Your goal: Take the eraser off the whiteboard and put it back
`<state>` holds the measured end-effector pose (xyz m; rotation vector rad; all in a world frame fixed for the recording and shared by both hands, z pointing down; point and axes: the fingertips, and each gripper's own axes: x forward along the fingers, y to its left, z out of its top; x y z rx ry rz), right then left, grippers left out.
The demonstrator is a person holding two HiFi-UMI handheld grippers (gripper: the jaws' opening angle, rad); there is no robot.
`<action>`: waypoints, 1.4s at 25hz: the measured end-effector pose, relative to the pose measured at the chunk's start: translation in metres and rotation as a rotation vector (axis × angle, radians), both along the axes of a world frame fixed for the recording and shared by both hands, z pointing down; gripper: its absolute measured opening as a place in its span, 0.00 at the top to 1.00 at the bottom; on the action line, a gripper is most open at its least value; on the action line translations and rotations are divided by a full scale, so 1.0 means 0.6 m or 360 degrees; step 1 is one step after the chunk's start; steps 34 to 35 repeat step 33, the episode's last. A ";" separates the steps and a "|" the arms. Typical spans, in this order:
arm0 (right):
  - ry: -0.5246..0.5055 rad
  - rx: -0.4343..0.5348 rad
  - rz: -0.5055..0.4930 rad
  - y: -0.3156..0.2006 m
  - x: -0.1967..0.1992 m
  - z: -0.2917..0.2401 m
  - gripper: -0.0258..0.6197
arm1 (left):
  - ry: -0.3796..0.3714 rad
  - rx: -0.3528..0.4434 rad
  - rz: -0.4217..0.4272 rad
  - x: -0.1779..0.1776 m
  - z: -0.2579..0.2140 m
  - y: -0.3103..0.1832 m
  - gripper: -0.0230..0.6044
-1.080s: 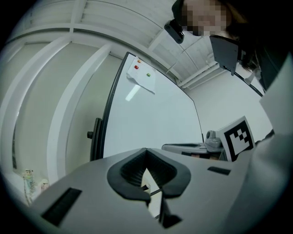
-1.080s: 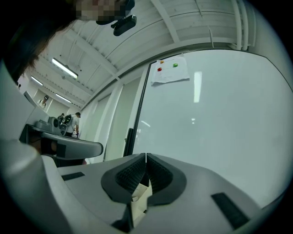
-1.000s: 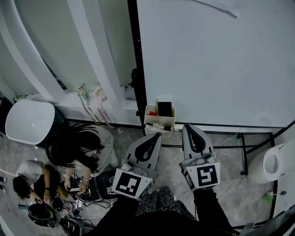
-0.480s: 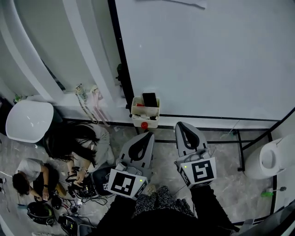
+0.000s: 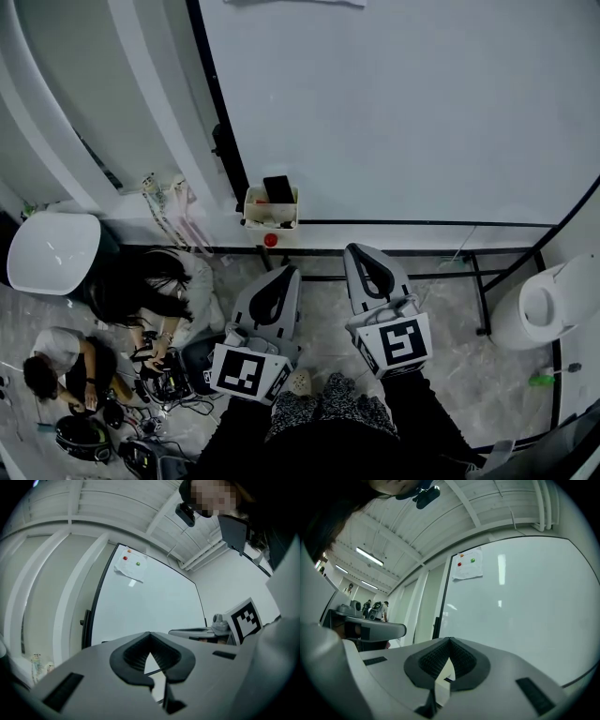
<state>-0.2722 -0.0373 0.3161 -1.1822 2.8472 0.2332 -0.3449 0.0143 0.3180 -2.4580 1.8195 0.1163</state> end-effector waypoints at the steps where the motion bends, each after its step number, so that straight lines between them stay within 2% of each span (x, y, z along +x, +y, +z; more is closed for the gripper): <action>1: -0.0002 -0.0001 -0.0001 0.001 0.003 0.000 0.94 | -0.0002 0.0001 -0.0001 0.003 0.001 0.001 0.95; 7: 0.0000 0.0031 -0.0021 0.016 0.019 -0.002 0.95 | -0.0018 0.0009 -0.0002 0.022 -0.003 0.014 0.95; 16: -0.0021 -0.0032 -0.0064 0.027 0.024 0.000 0.95 | -0.0033 0.0023 -0.0031 0.025 -0.011 0.029 0.96; 35: -0.0006 -0.0054 -0.0043 0.038 0.046 0.002 0.95 | -0.0056 0.0024 -0.0006 0.047 -0.016 0.044 0.95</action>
